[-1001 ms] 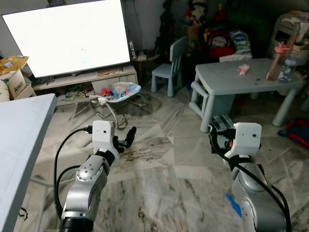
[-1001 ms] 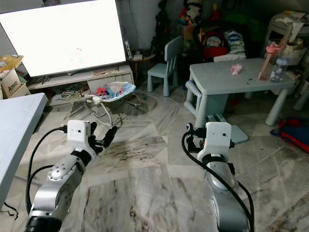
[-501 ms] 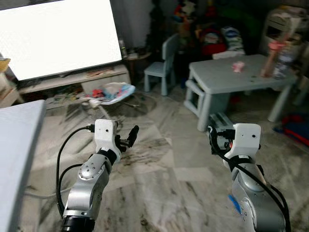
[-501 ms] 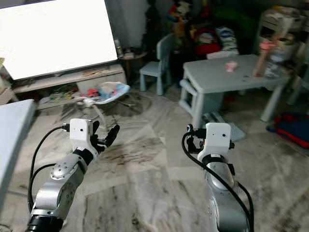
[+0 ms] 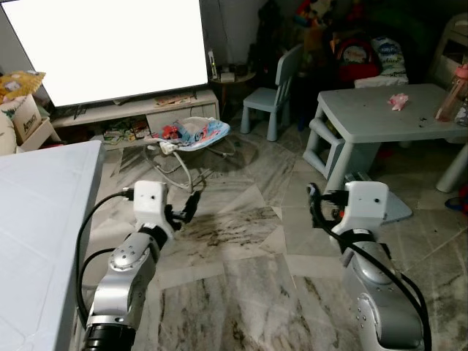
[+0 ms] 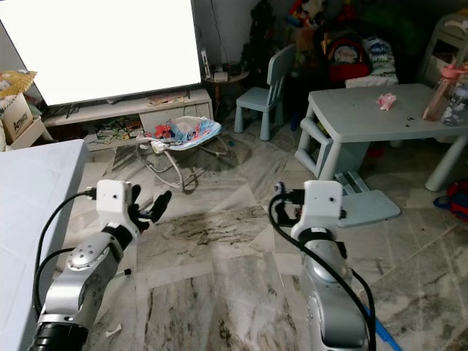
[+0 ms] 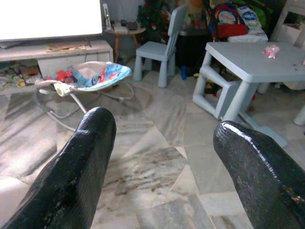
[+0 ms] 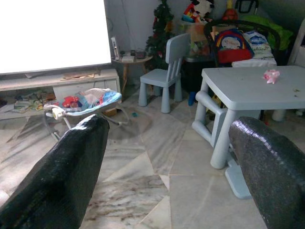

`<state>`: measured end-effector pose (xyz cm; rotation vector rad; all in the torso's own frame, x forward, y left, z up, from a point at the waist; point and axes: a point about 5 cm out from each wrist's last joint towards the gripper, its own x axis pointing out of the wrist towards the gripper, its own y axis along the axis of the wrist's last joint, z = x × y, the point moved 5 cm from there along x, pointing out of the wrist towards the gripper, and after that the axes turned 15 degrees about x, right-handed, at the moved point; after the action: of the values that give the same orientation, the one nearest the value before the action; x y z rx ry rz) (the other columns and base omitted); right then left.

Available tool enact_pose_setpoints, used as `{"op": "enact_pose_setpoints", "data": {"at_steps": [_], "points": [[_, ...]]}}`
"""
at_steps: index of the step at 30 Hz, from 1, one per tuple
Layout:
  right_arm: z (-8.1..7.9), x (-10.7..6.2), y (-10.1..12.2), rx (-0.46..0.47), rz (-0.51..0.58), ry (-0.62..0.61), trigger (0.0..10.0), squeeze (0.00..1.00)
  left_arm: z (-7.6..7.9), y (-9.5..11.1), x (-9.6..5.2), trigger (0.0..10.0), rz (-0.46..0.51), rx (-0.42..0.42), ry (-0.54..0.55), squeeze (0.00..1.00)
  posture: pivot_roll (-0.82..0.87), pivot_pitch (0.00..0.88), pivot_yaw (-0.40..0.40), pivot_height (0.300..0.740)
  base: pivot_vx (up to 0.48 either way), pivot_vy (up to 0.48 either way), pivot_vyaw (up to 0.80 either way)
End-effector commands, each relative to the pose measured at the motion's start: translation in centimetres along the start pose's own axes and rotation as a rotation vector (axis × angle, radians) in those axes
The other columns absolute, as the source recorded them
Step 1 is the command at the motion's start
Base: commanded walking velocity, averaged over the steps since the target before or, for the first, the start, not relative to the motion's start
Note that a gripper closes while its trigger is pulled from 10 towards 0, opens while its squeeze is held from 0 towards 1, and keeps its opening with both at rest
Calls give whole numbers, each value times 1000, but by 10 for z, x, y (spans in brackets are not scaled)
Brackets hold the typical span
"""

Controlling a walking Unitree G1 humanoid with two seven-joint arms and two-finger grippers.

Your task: Hang keys on a hook

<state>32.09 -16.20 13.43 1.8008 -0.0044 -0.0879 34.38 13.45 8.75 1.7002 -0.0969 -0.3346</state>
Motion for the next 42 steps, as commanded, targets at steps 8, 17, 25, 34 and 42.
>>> {"op": "enact_pose_setpoints", "data": {"at_steps": [8, 17, 25, 34, 42], "points": [[11, 12, 5, -25, 11, -22, 10000, 0, -4, -9, 11, 10000, -52, -5, -27, 0, -60, 0, 50, 740, 0, 0, -275], [35, 29, 8, -51, 5, -56, 10000, 0, -9, -21, 20, 10000, -101, 2, -32, 0, -84, 0, 54, 740, 0, 0, -800], [67, 50, -2, -77, -34, -113, 10000, 0, -36, -46, 24, 10000, -205, 39, 30, 0, -84, 0, 49, 740, 0, 0, -797], [93, 56, -46, -41, -171, -154, 10000, 0, -41, -93, 10, 10000, -356, 69, 50, 0, -75, 0, 48, 740, 0, 0, -531], [110, 48, -78, 63, -268, -196, 10000, 0, -48, -127, -9, 10000, -475, 67, 88, 0, -79, 0, 45, 740, 0, 0, 0]]}}
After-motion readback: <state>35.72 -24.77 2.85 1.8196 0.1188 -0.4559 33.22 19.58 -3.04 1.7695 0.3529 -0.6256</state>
